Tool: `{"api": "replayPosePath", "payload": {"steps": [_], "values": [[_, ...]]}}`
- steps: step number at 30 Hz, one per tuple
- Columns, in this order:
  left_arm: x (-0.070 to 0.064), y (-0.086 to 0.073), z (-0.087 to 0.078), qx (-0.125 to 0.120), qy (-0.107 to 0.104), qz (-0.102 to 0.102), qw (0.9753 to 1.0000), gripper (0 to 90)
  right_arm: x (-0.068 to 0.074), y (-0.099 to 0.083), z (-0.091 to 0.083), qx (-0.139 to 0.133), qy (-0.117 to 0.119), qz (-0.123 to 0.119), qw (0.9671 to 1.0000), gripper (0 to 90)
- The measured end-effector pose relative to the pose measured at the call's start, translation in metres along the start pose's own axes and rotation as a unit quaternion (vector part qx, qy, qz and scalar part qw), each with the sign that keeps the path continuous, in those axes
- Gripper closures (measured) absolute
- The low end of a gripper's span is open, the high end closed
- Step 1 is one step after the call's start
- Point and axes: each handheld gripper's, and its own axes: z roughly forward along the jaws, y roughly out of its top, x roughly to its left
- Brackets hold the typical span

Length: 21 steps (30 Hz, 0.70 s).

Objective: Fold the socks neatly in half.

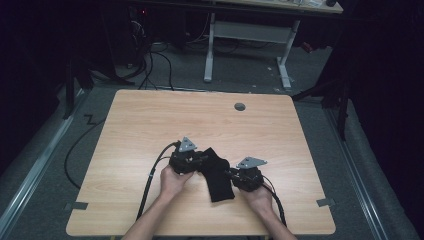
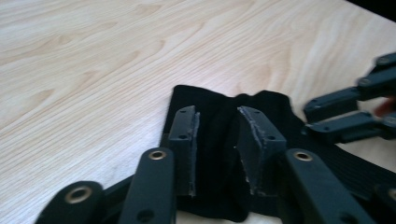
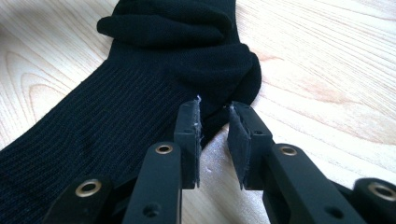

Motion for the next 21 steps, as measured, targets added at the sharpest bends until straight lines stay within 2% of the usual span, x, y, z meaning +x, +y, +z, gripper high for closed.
{"api": "replayPosePath", "payload": {"steps": [1,3,6,10,12,21], "values": [[0.0,0.0,0.002,0.004,0.005,-0.003,1.0,69.2,0.0,0.0,0.0,0.0,0.0,0.0,1.0,74.0],[-0.001,0.0,0.006,0.011,0.002,-0.002,0.9999,70.6,0.0,0.0,0.0,0.0,0.0,0.0,1.0,73.9],[-0.01,-0.005,0.013,0.032,-0.002,0.018,0.9993,70.8,0.0,0.0,0.0,0.001,0.0,-0.001,1.0,74.0],[-0.017,-0.013,0.017,0.045,-0.006,0.033,0.9984,69.5,0.0,0.0,0.0,0.0,0.0,0.001,1.0,73.9],[-0.018,-0.014,0.018,0.047,-0.005,0.031,0.9984,69.3,0.0,0.0,0.0,0.001,-0.001,0.001,1.0,73.8],[-0.011,-0.012,0.023,0.049,0.006,0.046,0.9977,72.9,0.003,0.001,0.001,0.0,-0.002,-0.001,1.0,71.9]]}}
